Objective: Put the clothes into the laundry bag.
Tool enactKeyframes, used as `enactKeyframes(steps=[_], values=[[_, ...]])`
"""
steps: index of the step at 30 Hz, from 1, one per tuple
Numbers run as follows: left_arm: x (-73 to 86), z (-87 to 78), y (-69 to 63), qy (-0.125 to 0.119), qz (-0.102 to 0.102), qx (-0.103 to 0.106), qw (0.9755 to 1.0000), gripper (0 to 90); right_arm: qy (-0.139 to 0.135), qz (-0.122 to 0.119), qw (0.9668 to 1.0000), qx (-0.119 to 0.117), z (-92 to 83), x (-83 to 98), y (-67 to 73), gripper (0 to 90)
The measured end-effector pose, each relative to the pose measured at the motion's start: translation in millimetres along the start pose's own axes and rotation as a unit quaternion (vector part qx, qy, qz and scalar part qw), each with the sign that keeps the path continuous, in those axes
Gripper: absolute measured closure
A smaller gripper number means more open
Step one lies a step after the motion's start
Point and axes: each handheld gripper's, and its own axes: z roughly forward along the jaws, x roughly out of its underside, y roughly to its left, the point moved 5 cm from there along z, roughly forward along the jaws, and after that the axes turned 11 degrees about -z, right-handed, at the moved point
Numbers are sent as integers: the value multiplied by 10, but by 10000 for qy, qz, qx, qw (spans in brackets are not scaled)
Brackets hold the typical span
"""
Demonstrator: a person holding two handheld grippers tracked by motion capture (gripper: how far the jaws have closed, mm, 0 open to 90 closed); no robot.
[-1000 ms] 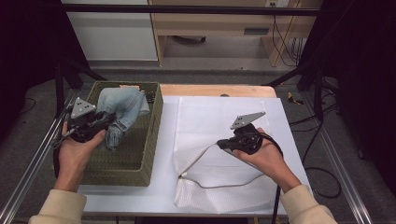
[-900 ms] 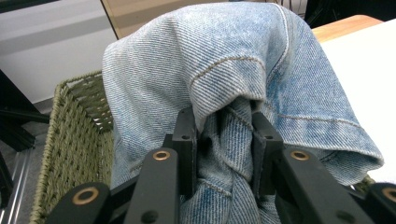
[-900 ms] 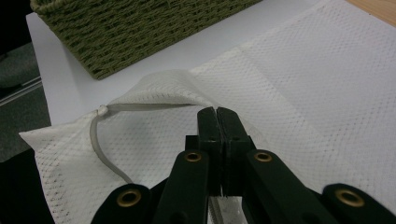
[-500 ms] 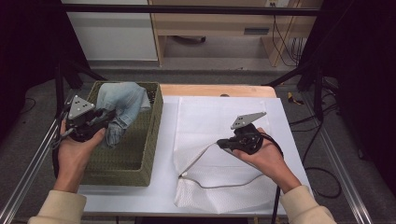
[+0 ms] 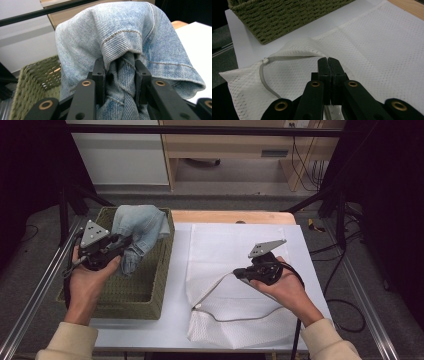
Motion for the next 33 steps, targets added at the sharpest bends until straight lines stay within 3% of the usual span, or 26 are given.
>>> enactKeyframes(steps=[6,9,14,16,33], values=[[-61,77,-99,-41,-45,63,10000,687,-11,50,10000,14,7,-1,-16,895],[-99,115,-205,-140,-79,307,9994,687,-13,45,10000,15,9,4,-27,895],[-151,140,-389,-156,-69,400,9991,687,-2,72,10000,12,-6,10,-44,895],[-168,158,-471,-208,-68,596,9980,687,-11,102,9999,5,-20,8,-55,895],[-204,37,-1066,-326,256,1272,9910,688,55,189,9998,-72,-28,1,-66,895]])
